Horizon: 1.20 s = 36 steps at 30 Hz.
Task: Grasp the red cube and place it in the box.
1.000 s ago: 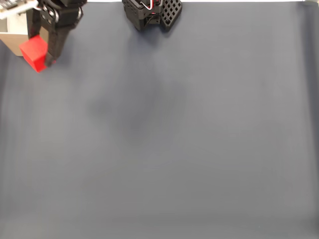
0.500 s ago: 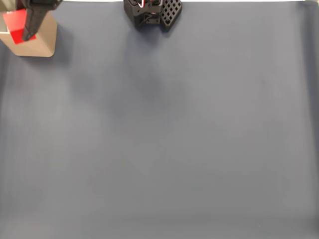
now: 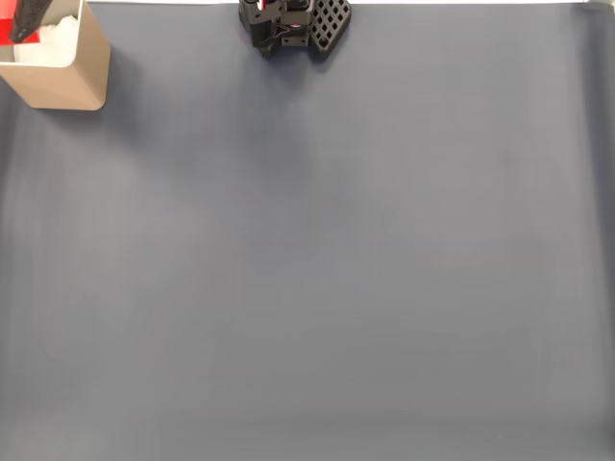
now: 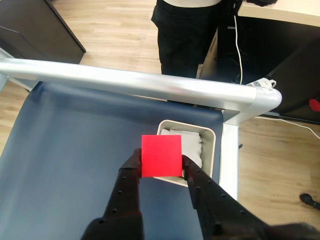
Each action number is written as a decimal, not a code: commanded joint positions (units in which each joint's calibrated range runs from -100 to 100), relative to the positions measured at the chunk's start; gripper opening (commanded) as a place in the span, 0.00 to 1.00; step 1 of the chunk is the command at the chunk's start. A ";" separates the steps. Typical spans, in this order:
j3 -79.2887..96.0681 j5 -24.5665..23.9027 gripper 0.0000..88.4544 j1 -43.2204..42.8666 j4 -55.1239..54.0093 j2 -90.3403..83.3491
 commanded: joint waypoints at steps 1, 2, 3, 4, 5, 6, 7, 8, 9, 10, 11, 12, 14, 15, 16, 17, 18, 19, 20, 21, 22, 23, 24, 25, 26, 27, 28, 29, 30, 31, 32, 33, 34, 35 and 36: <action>-1.58 -0.49 0.00 1.64 -1.98 0.91; -1.58 -0.49 0.00 2.00 -2.23 1.34; -1.58 -0.49 0.00 2.35 -2.47 1.69; -1.58 -0.49 0.00 2.71 -2.80 2.03; -1.58 -0.49 0.00 3.06 -3.05 2.47; -1.58 -0.49 0.00 3.35 -3.37 2.81; -1.58 -0.49 0.00 3.63 -3.54 3.16; -1.58 -0.49 0.00 3.85 -3.70 3.42; -1.58 -0.49 0.00 4.06 -3.87 3.59; -1.58 -0.49 0.00 4.20 -4.03 3.76; -1.58 -0.49 0.00 4.27 -4.19 3.76; -1.58 -0.49 0.00 4.34 -4.36 3.85; -1.58 -0.44 0.00 4.34 -4.44 3.68; -1.49 -0.44 0.00 4.34 -4.44 3.50; -1.30 -0.44 0.00 4.34 -4.44 3.33; -1.12 -0.39 0.00 4.34 -4.44 3.07; -0.94 -0.39 0.00 4.41 -4.44 2.90; -0.67 -0.34 0.00 4.48 -4.44 2.73; -0.48 -0.29 0.00 4.56 -4.44 2.55; -0.30 -0.24 0.00 4.70 -4.44 2.47; -0.12 -0.20 0.00 4.84 -4.44 2.29; 0.06 -0.10 0.00 4.98 -4.44 2.12; 0.25 0.00 0.00 5.19 -4.44 1.86; 0.52 0.10 0.00 5.34 -4.44 1.60; 0.89 0.20 0.00 5.48 -4.44 1.17; 1.43 0.29 0.00 5.55 -4.69 0.73; 2.07 0.34 0.00 5.62 -4.93 0.21; 2.71 0.39 0.00 5.62 -5.09 -0.31; 3.17 0.39 0.00 5.62 -5.09 -0.74; 3.53 0.39 0.00 5.62 -5.09 -1.09; 3.90 0.39 0.00 5.62 -5.09 -1.43; 3.99 0.39 0.00 5.62 -5.09 -1.61; 4.08 0.39 0.00 5.62 -5.09 -1.69; 4.17 0.39 0.00 5.62 -5.09 -1.78; 4.26 0.39 0.00 5.69 -5.09 -1.78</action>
